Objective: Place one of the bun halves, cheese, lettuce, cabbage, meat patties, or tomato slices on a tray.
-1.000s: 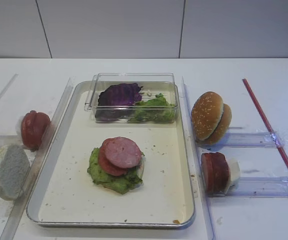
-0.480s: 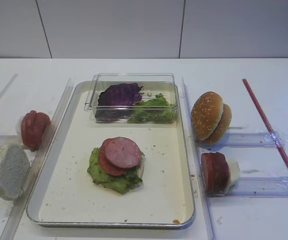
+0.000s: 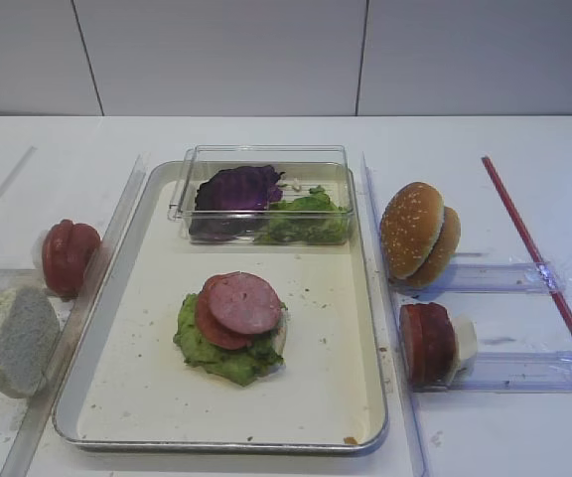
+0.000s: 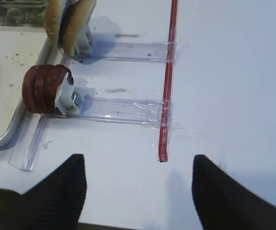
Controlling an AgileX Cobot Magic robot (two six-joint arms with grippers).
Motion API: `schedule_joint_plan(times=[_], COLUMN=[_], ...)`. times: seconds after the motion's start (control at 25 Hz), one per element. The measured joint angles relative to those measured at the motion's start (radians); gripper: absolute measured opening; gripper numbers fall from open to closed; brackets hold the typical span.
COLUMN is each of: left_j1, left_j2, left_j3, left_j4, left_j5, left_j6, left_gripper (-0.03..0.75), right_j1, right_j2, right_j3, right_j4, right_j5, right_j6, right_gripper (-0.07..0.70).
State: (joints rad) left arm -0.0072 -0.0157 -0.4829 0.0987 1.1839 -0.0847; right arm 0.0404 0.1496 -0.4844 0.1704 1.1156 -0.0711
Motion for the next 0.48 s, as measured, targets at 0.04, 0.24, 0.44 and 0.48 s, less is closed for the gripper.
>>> schedule_joint_plan(times=[0.04, 0.24, 0.44, 0.48], left_j1=[0.0, 0.0, 0.0, 0.0], left_j2=[0.0, 0.0, 0.0, 0.0], left_j3=[0.0, 0.0, 0.0, 0.0], left_j4=[0.0, 0.0, 0.0, 0.0], left_j5=[0.0, 0.0, 0.0, 0.0], left_j6=[0.0, 0.0, 0.0, 0.0], left_gripper=[0.412, 0.412, 0.412, 0.412], right_j1=[0.0, 0.0, 0.0, 0.0], right_j2=[-0.013, -0.077, -0.117, -0.123], right_j3=[0.0, 0.0, 0.0, 0.0], right_j4=[0.0, 0.0, 0.0, 0.0], right_j5=[0.0, 0.0, 0.0, 0.0], right_j6=[0.0, -0.01, -0.013, -0.015], right_gripper=[0.486, 0.486, 0.486, 0.486])
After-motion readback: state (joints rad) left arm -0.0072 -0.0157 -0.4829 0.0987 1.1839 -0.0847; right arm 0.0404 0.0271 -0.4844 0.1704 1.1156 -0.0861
